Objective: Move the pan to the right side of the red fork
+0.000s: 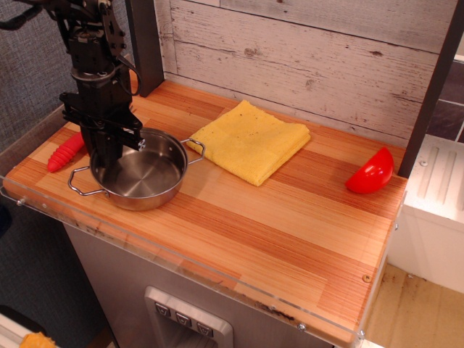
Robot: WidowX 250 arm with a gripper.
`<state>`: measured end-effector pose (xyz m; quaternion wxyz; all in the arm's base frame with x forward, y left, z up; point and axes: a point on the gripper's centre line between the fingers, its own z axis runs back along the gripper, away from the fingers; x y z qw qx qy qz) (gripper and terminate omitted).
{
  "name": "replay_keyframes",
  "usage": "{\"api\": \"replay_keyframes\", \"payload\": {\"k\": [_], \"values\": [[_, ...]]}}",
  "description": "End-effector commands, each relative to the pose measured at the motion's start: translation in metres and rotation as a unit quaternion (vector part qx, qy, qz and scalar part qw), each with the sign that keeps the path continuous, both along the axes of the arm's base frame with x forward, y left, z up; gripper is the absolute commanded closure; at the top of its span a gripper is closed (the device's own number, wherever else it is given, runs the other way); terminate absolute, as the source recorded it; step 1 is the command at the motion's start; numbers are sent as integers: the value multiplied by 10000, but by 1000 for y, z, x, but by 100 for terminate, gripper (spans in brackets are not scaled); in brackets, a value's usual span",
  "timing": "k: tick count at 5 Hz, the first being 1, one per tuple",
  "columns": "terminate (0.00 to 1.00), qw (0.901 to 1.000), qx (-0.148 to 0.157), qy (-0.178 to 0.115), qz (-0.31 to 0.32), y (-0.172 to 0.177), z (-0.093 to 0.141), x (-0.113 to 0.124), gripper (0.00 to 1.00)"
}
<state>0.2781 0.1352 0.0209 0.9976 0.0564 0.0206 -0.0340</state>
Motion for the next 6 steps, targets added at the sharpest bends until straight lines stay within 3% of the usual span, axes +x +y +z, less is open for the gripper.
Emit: {"api": "replay_keyframes", "payload": {"k": [1, 3, 4, 5, 6], "values": [[0, 9991, 161, -396, 9, 0, 29, -1, 0], [0, 9944, 307, -935, 373, -13, 74, 2, 0], [0, 9936, 153, -1059, 367, -34, 85, 8, 0], [0, 9940, -78, -1075, 206, -51, 84, 14, 0], [0, 9951, -34, -983, 115, -60, 81, 18, 0]]}}
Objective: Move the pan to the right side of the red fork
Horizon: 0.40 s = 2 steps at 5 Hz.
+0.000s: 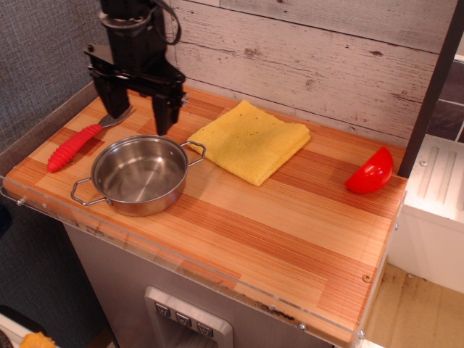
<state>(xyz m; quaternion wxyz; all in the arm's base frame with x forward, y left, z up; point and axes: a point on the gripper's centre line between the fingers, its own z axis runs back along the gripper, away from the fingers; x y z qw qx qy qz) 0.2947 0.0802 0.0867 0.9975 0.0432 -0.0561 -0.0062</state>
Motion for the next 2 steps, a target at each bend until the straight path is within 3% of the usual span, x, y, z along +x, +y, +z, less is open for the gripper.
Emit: {"api": "replay_keyframes", "payload": {"k": [1, 2], "values": [[0, 9996, 132, -206, -108, -5, 15, 1, 0], [100, 9996, 132, -206, -108, -5, 15, 1, 0]]}}
